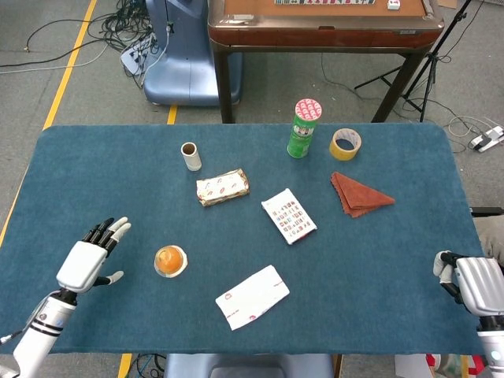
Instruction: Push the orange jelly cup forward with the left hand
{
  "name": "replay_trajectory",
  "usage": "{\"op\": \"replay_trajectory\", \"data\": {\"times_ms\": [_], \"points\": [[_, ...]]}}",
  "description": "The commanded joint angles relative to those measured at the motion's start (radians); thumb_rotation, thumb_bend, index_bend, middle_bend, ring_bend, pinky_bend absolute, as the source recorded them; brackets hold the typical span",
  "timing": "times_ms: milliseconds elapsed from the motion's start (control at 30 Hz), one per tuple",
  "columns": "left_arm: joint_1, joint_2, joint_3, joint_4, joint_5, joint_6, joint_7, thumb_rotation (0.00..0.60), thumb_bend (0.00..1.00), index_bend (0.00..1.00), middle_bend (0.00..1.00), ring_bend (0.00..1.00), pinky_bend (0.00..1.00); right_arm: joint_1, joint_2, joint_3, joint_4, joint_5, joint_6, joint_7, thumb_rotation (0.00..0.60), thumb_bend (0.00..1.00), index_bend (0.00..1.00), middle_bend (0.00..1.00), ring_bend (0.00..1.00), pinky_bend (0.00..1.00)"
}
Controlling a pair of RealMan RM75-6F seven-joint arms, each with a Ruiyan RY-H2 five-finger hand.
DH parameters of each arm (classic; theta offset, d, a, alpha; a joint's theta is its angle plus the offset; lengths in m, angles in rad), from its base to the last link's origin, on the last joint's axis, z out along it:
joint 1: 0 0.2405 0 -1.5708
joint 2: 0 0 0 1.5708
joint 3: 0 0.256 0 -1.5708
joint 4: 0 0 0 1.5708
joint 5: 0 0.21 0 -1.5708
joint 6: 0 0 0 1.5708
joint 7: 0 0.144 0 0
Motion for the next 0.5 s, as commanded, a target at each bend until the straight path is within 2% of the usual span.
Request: {"op": "replay_trajectory", "data": {"times_ms": [33, 267, 500], "points": [[-0.033, -0.010, -0.002, -0.005, -0.011, -0.047, 0.025, 0.600, 0.00, 0.00, 0.00, 0.00, 0.07, -0.001, 0.003, 0.000, 0.002, -0.004, 0.003, 0.009, 0.600, 1.00, 0.92, 0.79, 0.75, 0.93], [-0.082, 0.008, 0.003, -0.060, -0.080, -0.188, 0.154, 0.600, 0.00, 0.00, 0.00, 0.00, 0.01, 0.000, 0.005, 0.000, 0.004, -0.003, -0.002, 0.011, 0.600, 1.00, 0.92, 0.79, 0.75, 0.93], [-0.118, -0.022, -0.013, -0.064, -0.126, -0.235, 0.226, 0.600, 0.00, 0.00, 0.00, 0.00, 0.00, 0.003, 0.005, 0.001, 0.002, 0.000, -0.010, 0.009, 0.600, 1.00, 0.92, 0.79, 0.75, 0.93]]}}
